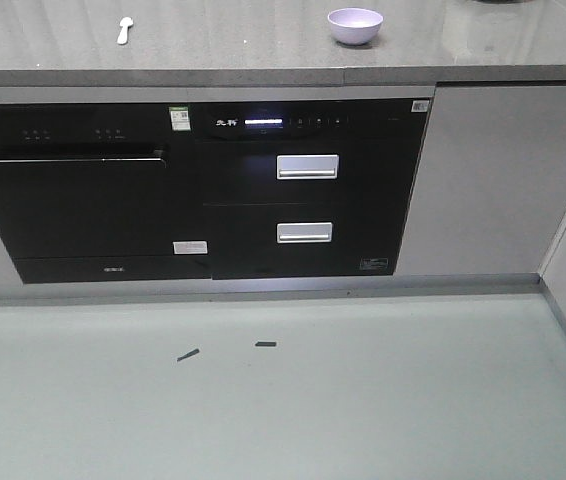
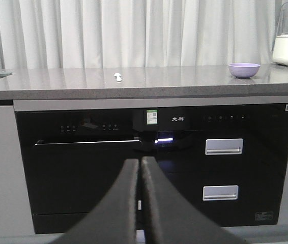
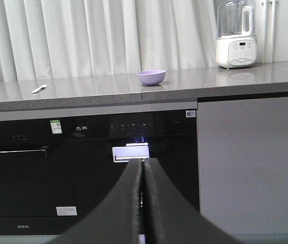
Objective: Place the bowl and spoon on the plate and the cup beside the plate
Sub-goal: 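Drive the base toward the counter holding the lavender bowl and spoon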
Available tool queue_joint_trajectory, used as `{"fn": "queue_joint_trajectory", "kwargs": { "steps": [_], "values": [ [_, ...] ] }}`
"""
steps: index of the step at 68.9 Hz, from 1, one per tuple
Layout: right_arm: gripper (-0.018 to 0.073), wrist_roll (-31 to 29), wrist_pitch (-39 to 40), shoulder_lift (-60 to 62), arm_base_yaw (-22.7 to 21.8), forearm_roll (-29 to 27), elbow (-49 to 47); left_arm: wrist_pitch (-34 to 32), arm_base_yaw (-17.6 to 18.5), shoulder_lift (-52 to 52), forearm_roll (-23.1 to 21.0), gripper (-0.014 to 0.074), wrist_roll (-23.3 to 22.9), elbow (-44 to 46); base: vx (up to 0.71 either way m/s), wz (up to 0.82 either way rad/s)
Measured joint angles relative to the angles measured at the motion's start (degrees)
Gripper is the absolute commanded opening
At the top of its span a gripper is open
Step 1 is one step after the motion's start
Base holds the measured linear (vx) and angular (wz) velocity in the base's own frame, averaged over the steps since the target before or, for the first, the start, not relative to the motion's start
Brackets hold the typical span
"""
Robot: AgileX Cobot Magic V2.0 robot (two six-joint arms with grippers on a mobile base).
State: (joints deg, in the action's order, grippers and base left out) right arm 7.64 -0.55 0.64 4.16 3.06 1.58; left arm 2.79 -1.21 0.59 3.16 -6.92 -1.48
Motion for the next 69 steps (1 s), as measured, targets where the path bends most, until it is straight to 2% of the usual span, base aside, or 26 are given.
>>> {"fn": "queue_joint_trajectory", "kwargs": {
  "steps": [69],
  "values": [
    [-0.0011,0.00,0.00,0.00,0.00,0.00,0.00,0.00,0.00,0.00,0.00,-0.0006,0.00,0.00,0.26,-0.02]
  ]
}}
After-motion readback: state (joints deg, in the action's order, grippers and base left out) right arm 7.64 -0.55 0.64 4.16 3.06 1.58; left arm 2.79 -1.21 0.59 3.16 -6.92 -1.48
